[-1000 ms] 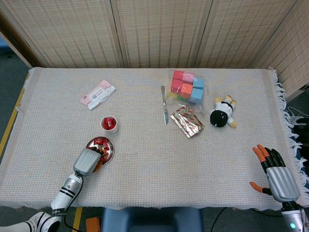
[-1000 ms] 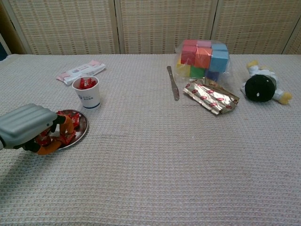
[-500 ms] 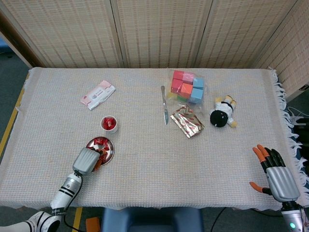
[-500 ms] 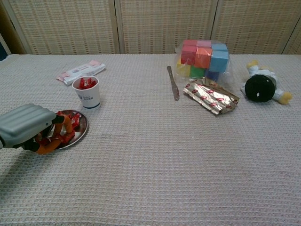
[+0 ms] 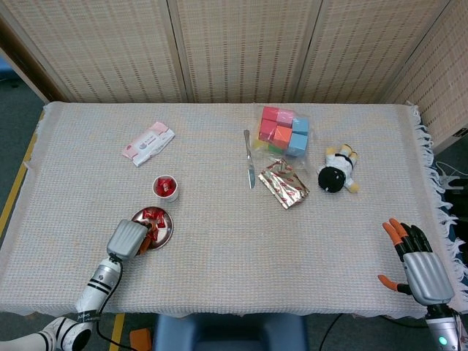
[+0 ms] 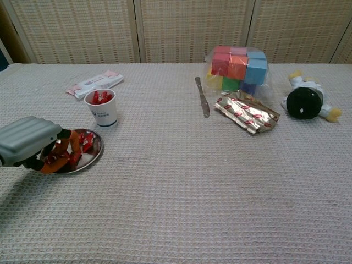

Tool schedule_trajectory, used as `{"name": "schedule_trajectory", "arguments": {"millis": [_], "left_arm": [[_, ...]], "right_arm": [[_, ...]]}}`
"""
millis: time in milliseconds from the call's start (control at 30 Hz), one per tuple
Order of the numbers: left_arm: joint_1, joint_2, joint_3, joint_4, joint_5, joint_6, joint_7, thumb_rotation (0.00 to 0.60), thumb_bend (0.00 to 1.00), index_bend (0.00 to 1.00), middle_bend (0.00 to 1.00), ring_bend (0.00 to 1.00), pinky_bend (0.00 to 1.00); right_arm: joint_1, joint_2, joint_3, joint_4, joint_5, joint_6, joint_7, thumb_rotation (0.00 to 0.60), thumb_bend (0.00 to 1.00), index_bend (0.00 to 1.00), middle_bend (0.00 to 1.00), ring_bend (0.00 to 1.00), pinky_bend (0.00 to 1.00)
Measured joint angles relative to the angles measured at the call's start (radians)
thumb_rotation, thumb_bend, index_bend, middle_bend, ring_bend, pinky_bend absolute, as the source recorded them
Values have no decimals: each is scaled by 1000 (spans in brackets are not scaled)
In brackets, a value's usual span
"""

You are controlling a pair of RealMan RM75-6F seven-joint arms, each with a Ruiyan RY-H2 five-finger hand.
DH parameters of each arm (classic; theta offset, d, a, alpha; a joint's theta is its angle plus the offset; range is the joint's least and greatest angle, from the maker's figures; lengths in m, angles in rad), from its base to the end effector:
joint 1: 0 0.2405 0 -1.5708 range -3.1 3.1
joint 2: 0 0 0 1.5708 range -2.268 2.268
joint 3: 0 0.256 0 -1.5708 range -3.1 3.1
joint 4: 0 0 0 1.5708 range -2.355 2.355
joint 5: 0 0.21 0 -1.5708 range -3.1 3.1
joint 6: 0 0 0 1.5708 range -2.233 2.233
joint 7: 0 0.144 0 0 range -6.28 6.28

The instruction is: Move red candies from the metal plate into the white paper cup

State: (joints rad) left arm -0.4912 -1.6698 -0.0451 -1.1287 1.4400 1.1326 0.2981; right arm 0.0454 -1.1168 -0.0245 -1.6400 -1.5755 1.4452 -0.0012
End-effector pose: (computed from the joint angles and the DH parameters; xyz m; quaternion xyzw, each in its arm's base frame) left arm -0.2537 0.2943 -0.0283 -0.7623 -0.2803 -0.3138 0.4919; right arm -0.3100 -0.1515 0.1381 0.6253 -0.4229 0.3628 0.5464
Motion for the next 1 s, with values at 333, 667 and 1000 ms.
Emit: {"name": "schedule_trajectory", "arguments": {"millis": [333, 667, 1000], "left_arm": [[-11, 17, -28, -12, -8, 13, -11, 600, 501, 651, 683, 622, 1000], [-24, 38, -58, -48, -16, 29, -22, 600, 502, 657, 683, 622, 1000], [-89, 95, -165, -182, -32, 47, -8, 600, 501, 657, 682, 622, 1000]], "right_arm": [[1, -1, 1, 0, 2, -1, -1, 600, 53, 0, 0, 0, 0], [1, 0, 1, 1, 2, -1, 2, 600, 53, 0, 0, 0, 0], [2, 2, 5, 3, 8, -2, 8, 600, 53, 0, 0, 0, 0]]}}
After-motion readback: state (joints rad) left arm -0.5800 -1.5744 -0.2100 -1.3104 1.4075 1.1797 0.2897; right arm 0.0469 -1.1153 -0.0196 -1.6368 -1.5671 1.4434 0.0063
